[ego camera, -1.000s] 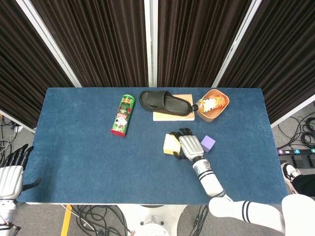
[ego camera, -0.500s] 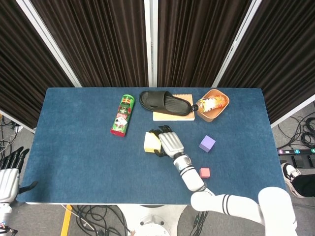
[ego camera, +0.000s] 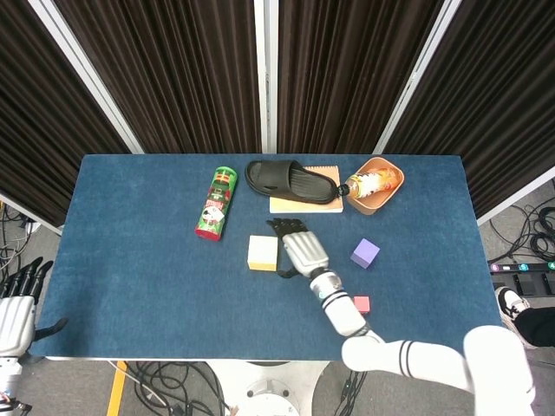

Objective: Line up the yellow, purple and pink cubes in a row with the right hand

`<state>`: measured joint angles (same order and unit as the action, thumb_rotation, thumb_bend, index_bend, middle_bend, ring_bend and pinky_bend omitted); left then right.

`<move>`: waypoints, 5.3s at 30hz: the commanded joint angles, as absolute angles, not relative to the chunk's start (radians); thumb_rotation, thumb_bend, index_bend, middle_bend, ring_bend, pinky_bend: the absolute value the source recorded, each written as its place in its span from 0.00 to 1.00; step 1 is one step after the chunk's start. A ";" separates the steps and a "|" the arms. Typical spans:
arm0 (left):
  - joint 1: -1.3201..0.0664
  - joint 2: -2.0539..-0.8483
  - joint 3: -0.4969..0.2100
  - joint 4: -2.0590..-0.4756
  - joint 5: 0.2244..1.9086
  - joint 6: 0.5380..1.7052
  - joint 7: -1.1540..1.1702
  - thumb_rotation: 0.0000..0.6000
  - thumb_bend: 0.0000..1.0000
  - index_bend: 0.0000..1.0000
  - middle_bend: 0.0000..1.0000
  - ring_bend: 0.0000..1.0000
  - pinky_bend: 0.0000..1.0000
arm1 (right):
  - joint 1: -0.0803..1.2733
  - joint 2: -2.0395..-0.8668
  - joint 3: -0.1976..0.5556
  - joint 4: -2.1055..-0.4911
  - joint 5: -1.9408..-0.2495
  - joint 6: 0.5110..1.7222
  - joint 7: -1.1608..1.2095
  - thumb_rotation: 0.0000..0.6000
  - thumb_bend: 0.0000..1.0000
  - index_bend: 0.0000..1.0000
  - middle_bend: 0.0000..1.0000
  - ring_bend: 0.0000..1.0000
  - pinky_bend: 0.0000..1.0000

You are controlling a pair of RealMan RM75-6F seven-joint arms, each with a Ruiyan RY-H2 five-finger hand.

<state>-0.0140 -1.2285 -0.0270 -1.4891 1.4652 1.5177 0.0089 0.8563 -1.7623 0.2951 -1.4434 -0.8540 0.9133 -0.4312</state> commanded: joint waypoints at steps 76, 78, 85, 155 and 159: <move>-0.010 -1.231 -0.020 -1.475 1.465 1.501 -0.006 1.00 0.06 0.13 0.16 0.11 0.16 | 0.911 -1.786 0.236 -1.379 -0.660 0.949 -0.708 1.00 0.13 0.47 0.14 0.00 0.00; -0.011 -1.232 -0.021 -1.475 1.464 1.499 -0.006 1.00 0.06 0.13 0.16 0.11 0.16 | 0.916 -1.794 0.237 -1.370 -0.654 0.951 -0.709 1.00 0.11 0.41 0.14 0.00 0.00; -0.010 -1.232 -0.021 -1.474 1.463 1.497 -0.006 1.00 0.06 0.14 0.16 0.11 0.16 | 0.923 -1.804 0.237 -1.369 -0.651 0.957 -0.697 1.00 0.03 0.15 0.12 0.00 0.00; 0.017 -1.235 -0.013 -1.460 1.445 1.500 -0.027 1.00 0.06 0.13 0.16 0.11 0.16 | 0.988 -1.847 0.226 -1.245 -0.812 0.856 -0.576 1.00 0.03 0.00 0.00 0.00 0.00; 0.018 -1.235 -0.013 -1.458 1.444 1.499 -0.030 1.00 0.06 0.14 0.16 0.11 0.16 | 0.999 -1.865 0.233 -1.215 -0.804 0.848 -0.578 1.00 0.03 0.00 0.00 0.00 0.00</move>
